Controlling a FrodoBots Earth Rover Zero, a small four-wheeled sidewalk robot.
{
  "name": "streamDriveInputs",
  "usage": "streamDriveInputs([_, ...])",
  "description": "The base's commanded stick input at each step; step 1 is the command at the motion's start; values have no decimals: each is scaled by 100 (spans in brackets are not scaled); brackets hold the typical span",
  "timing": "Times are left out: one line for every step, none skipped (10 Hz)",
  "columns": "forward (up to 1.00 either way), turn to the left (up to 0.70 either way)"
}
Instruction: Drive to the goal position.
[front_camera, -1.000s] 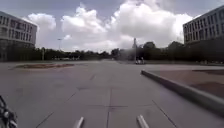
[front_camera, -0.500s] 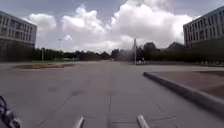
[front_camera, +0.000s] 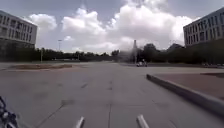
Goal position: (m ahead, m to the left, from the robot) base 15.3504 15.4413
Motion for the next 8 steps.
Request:
streamDriveInputs([70, 0])
streamDriveInputs([70, 0])
streamDriveInputs([70, 0])
streamDriveInputs([70, 0])
streamDriveInputs([70, 0])
streamDriveInputs([70, 0])
streamDriveInputs([70, 0])
streamDriveInputs([70, 0])
